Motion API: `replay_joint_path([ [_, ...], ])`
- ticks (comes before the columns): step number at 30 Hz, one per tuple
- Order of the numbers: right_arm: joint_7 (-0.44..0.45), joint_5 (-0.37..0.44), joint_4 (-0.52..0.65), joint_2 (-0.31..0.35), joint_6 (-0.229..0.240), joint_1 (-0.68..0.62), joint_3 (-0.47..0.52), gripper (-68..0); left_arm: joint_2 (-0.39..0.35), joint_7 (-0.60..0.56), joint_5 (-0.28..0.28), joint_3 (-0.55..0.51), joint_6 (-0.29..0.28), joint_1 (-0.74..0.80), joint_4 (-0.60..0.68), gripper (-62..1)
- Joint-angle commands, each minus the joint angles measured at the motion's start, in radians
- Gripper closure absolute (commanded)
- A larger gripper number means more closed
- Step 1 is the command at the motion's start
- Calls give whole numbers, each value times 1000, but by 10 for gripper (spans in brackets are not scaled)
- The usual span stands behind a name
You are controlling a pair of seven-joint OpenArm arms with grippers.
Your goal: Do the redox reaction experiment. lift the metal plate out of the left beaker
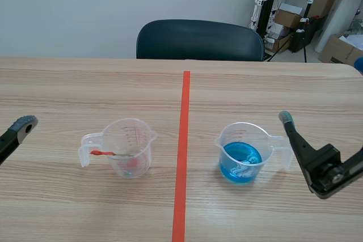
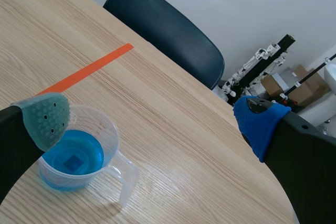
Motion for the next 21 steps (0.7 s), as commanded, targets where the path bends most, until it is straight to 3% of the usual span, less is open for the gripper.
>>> replay_joint_path([
  [1,18,4,28,0,-5,14,10,-679,-5,-13,-14,-3,5,5,8,-623],
  [21,28,4,28,0,15,13,8,-679,-5,-13,-15,-3,5,5,8,-623],
])
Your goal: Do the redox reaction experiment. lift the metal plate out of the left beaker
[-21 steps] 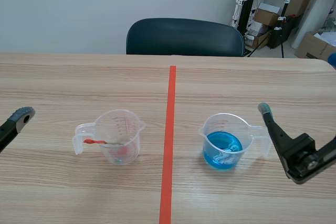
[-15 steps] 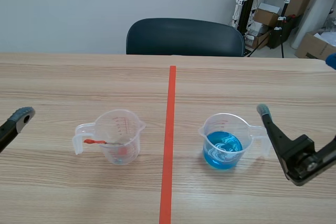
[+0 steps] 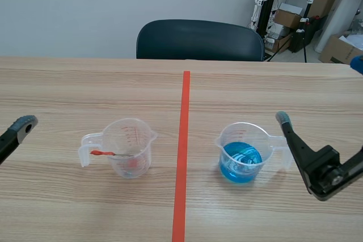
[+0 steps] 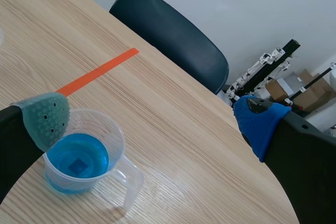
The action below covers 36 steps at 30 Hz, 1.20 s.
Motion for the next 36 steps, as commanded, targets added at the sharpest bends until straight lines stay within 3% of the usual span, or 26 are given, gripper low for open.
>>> replay_joint_path([
  [1,7,4,27,0,-7,13,8,-679,-5,-13,-14,-3,5,5,8,-623],
  [10,0,4,27,45,4,11,7,-679,-5,-13,-14,-3,5,5,8,-623],
  [16,8,4,27,107,61,11,7,-679,-5,-13,-14,-3,5,5,8,-623],
  [30,58,54,27,324,68,8,-19,-679,-5,-13,-14,-3,5,5,8,-623],
  [36,119,72,27,412,68,8,-26,-679,38,-10,-14,-3,6,10,-14,-623],
])
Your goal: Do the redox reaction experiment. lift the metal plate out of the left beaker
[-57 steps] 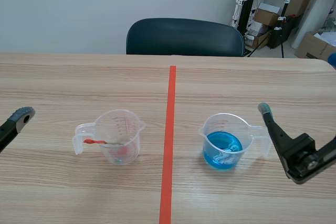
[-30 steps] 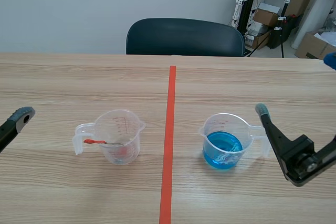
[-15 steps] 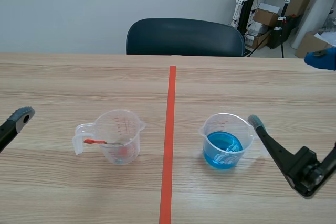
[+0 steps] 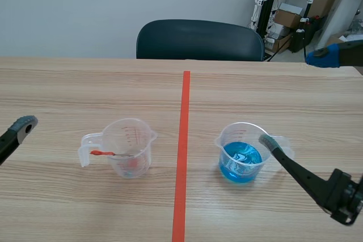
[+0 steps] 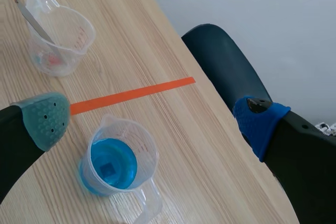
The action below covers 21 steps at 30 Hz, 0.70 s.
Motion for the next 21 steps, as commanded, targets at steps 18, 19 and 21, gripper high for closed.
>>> replay_joint_path([
  [18,180,41,-30,234,-6,9,6,-679,198,-227,-10,-3,-51,93,-351,-623],
  [19,200,41,-42,237,-6,10,6,-679,209,-259,-10,-3,-64,98,-377,-623],
  [21,248,40,-69,237,4,10,6,-679,232,-324,-6,-3,-80,103,-425,-623],
])
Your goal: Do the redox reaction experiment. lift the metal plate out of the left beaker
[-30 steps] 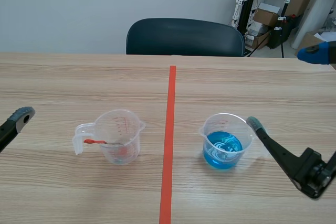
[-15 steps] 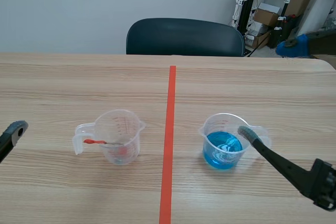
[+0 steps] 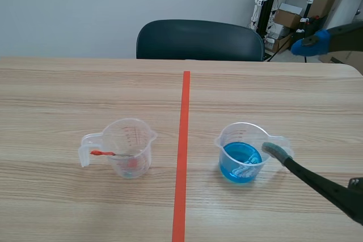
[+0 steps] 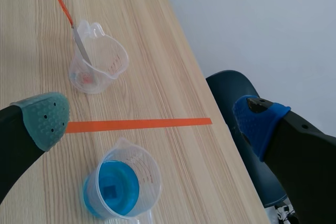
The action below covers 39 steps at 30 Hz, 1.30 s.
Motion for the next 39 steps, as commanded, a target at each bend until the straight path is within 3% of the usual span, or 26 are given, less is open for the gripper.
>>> replay_joint_path([
  [1,47,10,-18,2,8,11,6,-679,26,-53,-4,-3,-3,8,-14,-623],
  [7,159,8,-93,2,13,16,6,-679,119,-192,59,-3,-22,8,-141,-623],
  [11,167,2,-125,2,63,60,-2,-679,199,-282,130,-3,-22,5,-205,-623],
  [19,166,-3,-192,-5,88,213,-130,-679,332,-383,315,8,-2,-100,-351,-623],
  [27,143,-49,-244,-51,88,404,-313,-679,337,-404,337,75,60,-237,-492,-623],
  [39,70,-187,-353,-204,88,678,-603,-679,335,-495,385,108,69,-323,-556,-623],
])
